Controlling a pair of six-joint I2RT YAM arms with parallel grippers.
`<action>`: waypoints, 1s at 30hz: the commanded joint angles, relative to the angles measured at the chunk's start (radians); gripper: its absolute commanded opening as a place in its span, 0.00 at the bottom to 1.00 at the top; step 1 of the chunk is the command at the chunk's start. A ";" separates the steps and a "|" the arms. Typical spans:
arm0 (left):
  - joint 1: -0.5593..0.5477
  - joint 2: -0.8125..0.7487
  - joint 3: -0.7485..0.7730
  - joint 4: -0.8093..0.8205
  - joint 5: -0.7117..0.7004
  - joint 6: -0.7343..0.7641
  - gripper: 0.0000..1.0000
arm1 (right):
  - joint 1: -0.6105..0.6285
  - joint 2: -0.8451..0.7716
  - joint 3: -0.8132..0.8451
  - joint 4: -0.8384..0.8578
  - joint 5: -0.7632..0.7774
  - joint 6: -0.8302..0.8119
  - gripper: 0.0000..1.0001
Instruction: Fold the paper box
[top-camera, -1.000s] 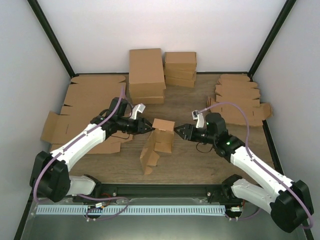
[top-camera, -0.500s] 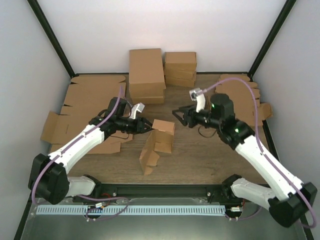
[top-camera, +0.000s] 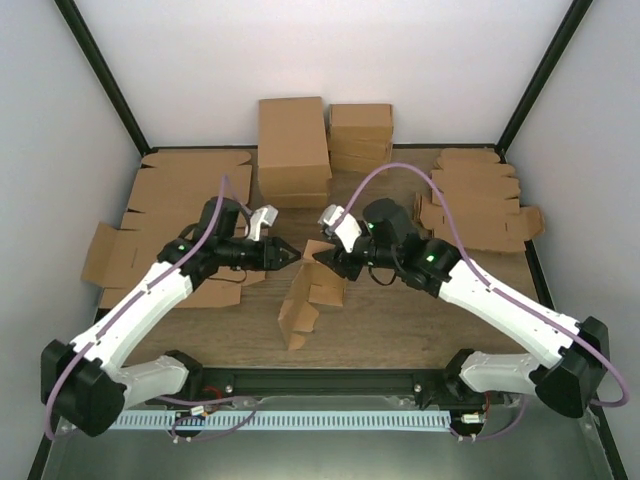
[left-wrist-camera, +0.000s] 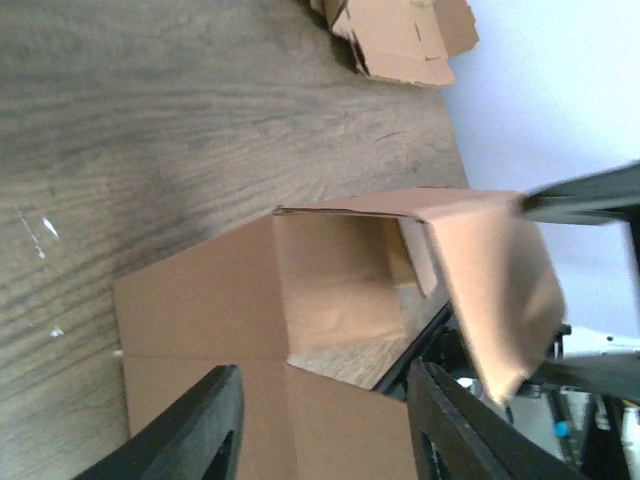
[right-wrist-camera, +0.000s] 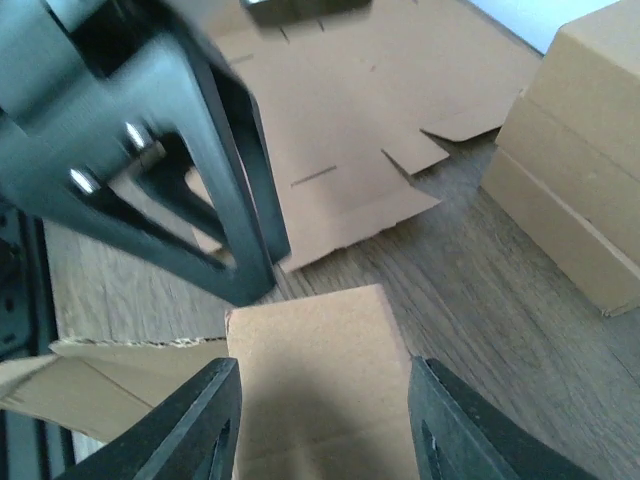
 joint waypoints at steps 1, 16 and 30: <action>-0.009 -0.103 0.073 -0.102 -0.071 0.043 0.50 | 0.026 0.049 0.014 -0.047 0.140 -0.129 0.48; -0.152 -0.169 0.068 -0.191 -0.176 0.110 0.55 | 0.057 0.045 -0.010 -0.076 0.152 -0.159 0.44; -0.153 -0.300 -0.047 -0.076 -0.202 -0.022 0.56 | 0.093 0.005 0.068 -0.086 0.239 -0.174 0.49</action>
